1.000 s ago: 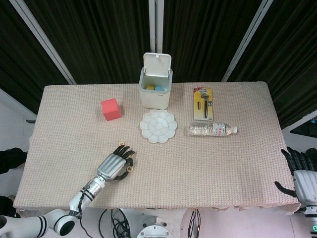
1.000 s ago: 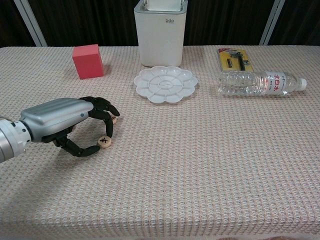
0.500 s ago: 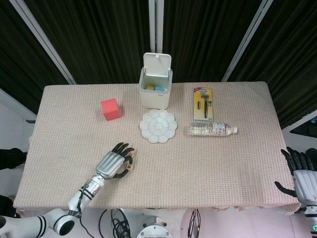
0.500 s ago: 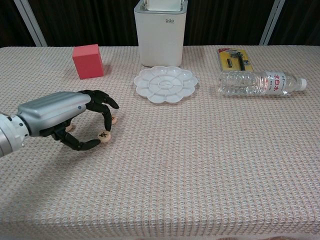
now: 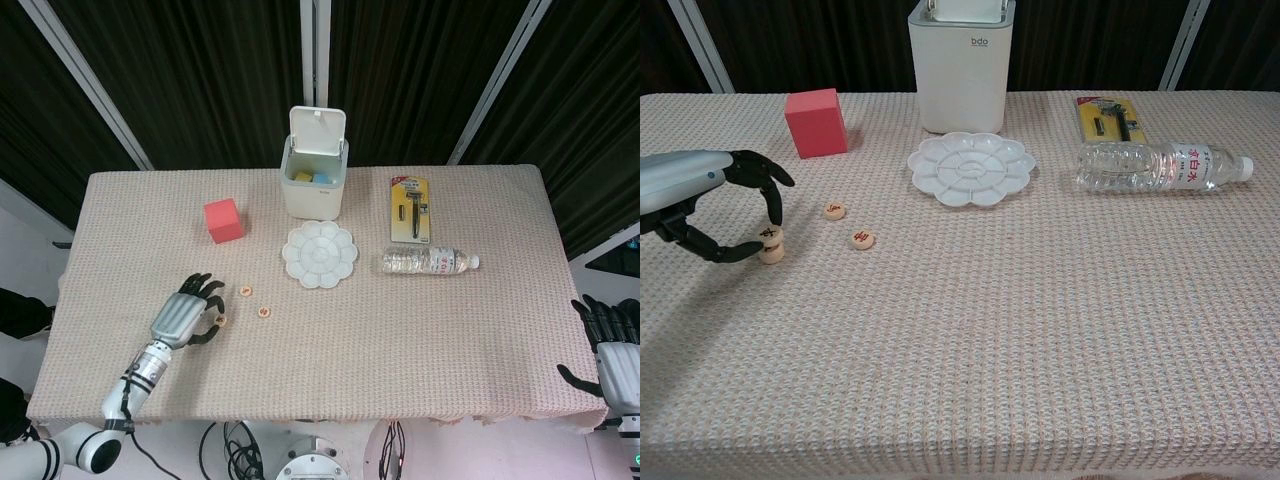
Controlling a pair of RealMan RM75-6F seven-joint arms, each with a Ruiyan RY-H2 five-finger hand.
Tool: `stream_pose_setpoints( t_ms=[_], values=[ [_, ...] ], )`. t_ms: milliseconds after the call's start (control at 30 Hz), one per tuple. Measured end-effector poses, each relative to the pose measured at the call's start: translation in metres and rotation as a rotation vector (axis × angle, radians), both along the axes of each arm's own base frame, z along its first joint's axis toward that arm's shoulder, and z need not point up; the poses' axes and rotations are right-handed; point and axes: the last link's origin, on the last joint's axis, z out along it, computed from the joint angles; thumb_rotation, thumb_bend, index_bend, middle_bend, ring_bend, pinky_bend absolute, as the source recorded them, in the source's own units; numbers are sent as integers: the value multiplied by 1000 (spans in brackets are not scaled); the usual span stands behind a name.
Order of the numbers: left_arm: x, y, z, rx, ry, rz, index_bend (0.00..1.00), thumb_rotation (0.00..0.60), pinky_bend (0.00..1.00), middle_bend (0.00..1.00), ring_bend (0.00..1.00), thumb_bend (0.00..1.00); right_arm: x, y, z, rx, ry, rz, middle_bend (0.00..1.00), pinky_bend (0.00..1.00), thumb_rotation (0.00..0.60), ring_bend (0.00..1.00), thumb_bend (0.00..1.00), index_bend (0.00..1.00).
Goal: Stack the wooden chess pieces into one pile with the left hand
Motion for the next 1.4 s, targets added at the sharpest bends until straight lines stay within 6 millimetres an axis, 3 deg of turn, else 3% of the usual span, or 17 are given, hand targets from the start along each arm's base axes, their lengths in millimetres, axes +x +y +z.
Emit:
stream_pose_setpoints(
  t_ms=[867, 1400],
  values=[
    [-3, 0, -4, 5, 8, -20, 457, 600, 0, 150, 0, 350, 2, 1, 2, 1, 12, -5, 0, 0, 600, 0, 100, 0],
    [-6, -3, 0, 2, 16, -7, 335, 600, 0, 146, 0, 350, 1, 2, 3, 2, 11, -9, 0, 0, 600, 0, 99, 0]
  ],
)
